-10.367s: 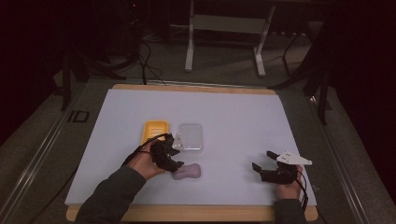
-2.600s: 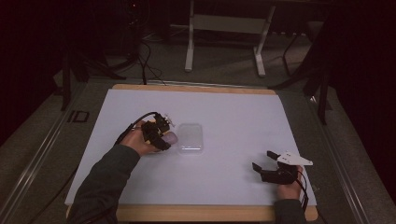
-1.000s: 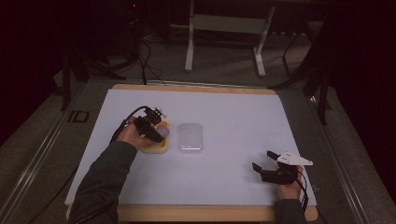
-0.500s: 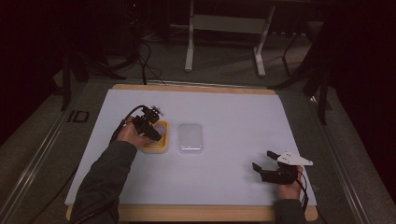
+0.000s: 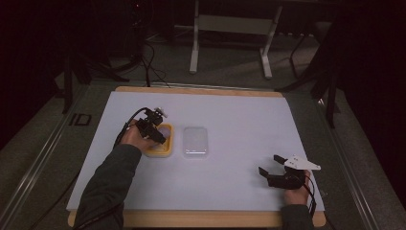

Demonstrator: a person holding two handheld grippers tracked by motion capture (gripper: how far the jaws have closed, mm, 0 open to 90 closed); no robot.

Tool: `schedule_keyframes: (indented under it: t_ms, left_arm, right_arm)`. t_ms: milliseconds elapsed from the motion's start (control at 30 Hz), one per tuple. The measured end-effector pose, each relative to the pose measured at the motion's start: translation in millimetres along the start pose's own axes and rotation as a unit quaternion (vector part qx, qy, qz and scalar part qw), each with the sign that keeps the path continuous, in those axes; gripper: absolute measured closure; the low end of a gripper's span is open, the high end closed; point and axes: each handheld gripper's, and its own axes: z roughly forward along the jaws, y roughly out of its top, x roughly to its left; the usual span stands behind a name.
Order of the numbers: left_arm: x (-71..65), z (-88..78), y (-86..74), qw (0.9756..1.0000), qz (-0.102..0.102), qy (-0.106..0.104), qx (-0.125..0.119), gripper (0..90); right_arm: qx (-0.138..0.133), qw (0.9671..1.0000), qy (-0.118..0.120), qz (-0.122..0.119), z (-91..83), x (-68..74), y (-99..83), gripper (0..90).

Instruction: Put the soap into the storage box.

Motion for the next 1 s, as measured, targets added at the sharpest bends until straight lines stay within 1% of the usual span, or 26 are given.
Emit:
schedule_keyframes:
  t_ms: [200,267,367,500,633,700,1000]
  left_arm:
    - [1.2,2.4,1.0,1.0000,-0.005,0.001,0.004,49.4]
    - [1.6,4.2,1.4,0.9999,-0.010,0.003,0.005,49.4]
    - [2.2,5.8,1.9,0.9999,-0.010,0.003,0.009,49.4]
    - [3.0,8.1,2.2,0.9998,-0.015,0.003,0.012,49.4]
    - [3.4,10.4,2.6,0.9998,-0.018,0.000,0.010,49.4]
    - [3.6,10.7,3.1,0.9998,-0.018,0.000,0.010,49.4]
    - [4.2,11.9,4.0,0.9995,-0.030,0.003,0.008,49.2]
  right_arm:
    - [-0.001,1.0000,0.000,-0.001,0.0,-0.1,-0.1,15.1]
    - [-0.001,1.0000,0.000,0.000,-0.1,-0.1,-0.1,15.1]
    - [-0.001,1.0000,0.000,0.000,-0.1,0.0,0.0,15.1]
    - [-0.001,1.0000,0.000,-0.001,-0.2,0.1,0.0,15.1]
    - [-0.001,1.0000,0.000,-0.001,-0.3,0.1,-0.1,15.1]
    - [-0.001,1.0000,-0.001,0.000,-0.5,0.4,-0.2,15.1]
    - [-0.002,1.0000,-0.001,-0.002,-0.5,0.5,-0.2,15.1]
